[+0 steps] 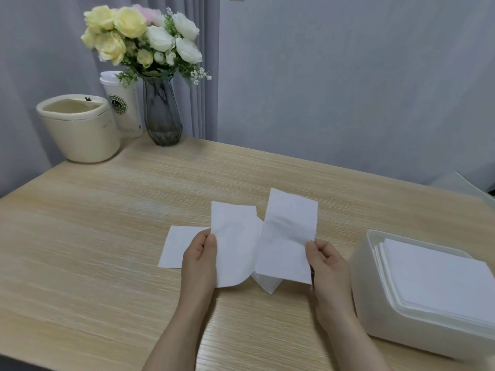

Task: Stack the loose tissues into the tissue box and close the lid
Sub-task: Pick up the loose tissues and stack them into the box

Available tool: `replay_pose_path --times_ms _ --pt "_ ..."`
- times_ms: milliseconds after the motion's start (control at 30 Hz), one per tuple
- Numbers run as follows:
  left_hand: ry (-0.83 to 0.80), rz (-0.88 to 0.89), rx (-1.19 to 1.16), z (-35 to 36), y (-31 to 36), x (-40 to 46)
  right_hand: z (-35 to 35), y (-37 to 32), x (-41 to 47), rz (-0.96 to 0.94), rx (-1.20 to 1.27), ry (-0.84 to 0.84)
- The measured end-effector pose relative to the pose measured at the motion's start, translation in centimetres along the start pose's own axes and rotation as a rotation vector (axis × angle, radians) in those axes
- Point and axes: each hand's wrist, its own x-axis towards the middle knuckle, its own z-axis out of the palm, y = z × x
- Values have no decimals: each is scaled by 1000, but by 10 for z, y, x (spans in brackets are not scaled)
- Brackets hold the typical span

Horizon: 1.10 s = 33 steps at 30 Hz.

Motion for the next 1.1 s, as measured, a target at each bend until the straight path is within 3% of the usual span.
replay_pose_path --times_ms 267,467,1100 --pt "-59 -18 -18 1 0 -2 18 -7 5 107 198 -179" --pt "-114 -82 -79 3 5 -4 28 6 1 102 -52 -248" --pt "-109 -70 -173 6 6 -9 33 25 -1 57 -137 -147"
